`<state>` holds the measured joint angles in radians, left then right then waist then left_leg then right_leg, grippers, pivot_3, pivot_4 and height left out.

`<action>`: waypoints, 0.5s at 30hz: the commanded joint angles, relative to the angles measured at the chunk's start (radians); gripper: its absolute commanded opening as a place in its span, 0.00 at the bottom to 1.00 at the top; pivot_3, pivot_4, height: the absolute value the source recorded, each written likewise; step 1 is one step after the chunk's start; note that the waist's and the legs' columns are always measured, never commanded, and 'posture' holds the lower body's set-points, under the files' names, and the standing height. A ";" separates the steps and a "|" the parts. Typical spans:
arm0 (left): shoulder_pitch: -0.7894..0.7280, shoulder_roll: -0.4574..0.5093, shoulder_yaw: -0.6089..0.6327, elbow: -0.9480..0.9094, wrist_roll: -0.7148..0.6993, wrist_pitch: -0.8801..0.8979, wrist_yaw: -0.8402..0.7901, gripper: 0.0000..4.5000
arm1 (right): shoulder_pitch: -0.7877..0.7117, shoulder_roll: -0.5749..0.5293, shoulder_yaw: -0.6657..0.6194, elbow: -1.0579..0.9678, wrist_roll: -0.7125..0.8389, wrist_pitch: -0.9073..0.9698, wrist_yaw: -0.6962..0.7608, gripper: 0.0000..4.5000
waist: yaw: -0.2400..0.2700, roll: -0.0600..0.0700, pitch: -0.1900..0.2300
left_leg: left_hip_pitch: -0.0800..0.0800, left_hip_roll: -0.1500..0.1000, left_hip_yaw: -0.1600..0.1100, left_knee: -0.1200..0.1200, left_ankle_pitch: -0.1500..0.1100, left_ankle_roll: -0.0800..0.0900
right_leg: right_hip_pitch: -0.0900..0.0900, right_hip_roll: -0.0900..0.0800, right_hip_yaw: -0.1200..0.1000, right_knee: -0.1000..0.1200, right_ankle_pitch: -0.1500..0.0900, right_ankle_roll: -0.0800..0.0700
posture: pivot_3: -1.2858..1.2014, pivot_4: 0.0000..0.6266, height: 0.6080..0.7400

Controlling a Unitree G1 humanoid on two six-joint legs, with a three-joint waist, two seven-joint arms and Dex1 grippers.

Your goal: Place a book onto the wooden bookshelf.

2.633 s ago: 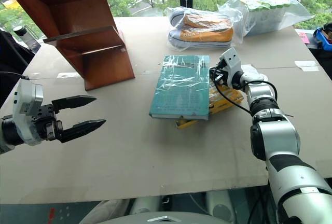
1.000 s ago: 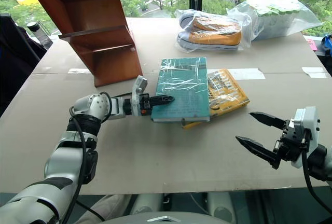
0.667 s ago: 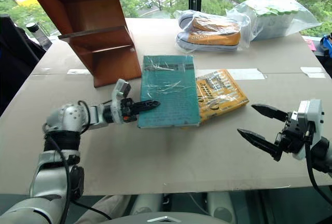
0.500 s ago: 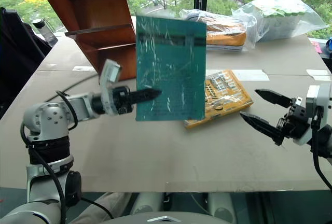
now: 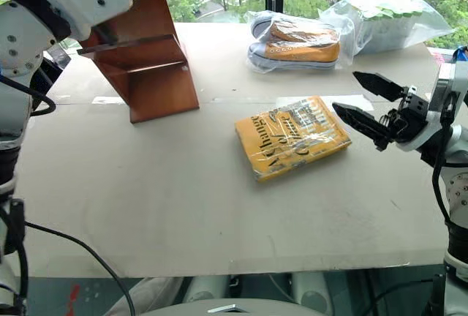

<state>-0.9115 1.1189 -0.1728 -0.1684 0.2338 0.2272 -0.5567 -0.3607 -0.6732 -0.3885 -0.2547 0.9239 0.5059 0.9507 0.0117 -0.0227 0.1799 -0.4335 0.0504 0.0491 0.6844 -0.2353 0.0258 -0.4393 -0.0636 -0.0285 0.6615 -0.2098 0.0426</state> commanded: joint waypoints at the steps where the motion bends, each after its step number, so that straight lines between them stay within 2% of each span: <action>1: 0.012 0.100 0.018 0.073 0.175 -0.093 0.023 0.01 | -0.061 0.002 -0.005 -0.006 0.037 0.007 -0.018 1.00 | 0.001 0.000 0.000 | -0.001 0.000 0.001 0.000 0.000 0.000 | -0.001 0.000 0.000 0.000 0.000 0.000 | 0.52 0.24 0.64; 4: 0.061 0.150 0.011 0.141 0.228 -0.121 -0.021 0.01 | -0.107 0.010 -0.001 0.004 0.061 0.025 -0.035 1.00 | 0.001 -0.001 0.000 | 0.000 0.001 0.001 0.000 0.000 0.000 | -0.001 0.000 0.000 0.001 0.000 0.001 | 0.52 0.24 0.64; 6: 0.072 0.151 0.012 0.160 0.247 -0.122 -0.040 0.01 | -0.123 0.012 -0.002 0.006 0.072 0.033 -0.045 1.00 | 0.001 0.000 0.000 | -0.001 0.002 0.001 0.001 0.000 0.000 | -0.001 0.000 0.000 0.001 0.000 0.001 | 0.52 0.24 0.64; 11: 0.074 0.135 0.015 0.194 0.307 -0.076 -0.081 0.01 | -0.130 0.014 -0.007 0.000 0.090 0.045 -0.063 1.00 | 0.002 0.000 0.000 | -0.001 0.002 0.002 0.001 0.000 0.000 | -0.001 0.000 -0.001 0.001 0.000 0.001 | 0.52 0.24 0.64; 15: 0.074 0.084 -0.011 0.190 0.343 -0.010 -0.132 0.01 | -0.121 0.017 -0.003 0.000 0.086 0.039 -0.064 1.00 | -0.006 0.000 0.000 | -0.001 0.004 0.003 0.001 0.000 0.000 | -0.003 0.001 0.000 0.002 0.000 0.001 | 0.52 0.24 0.64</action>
<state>-0.8216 1.2030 -0.2062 0.0143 0.5380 0.1662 -0.6727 -0.4795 -0.6569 -0.3705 -0.2315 0.9955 0.5559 0.8892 0.0056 -0.0232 0.1804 -0.4346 0.0543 0.0520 0.6854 -0.2353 0.0259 -0.4422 -0.0618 -0.0286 0.6641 -0.2100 0.0432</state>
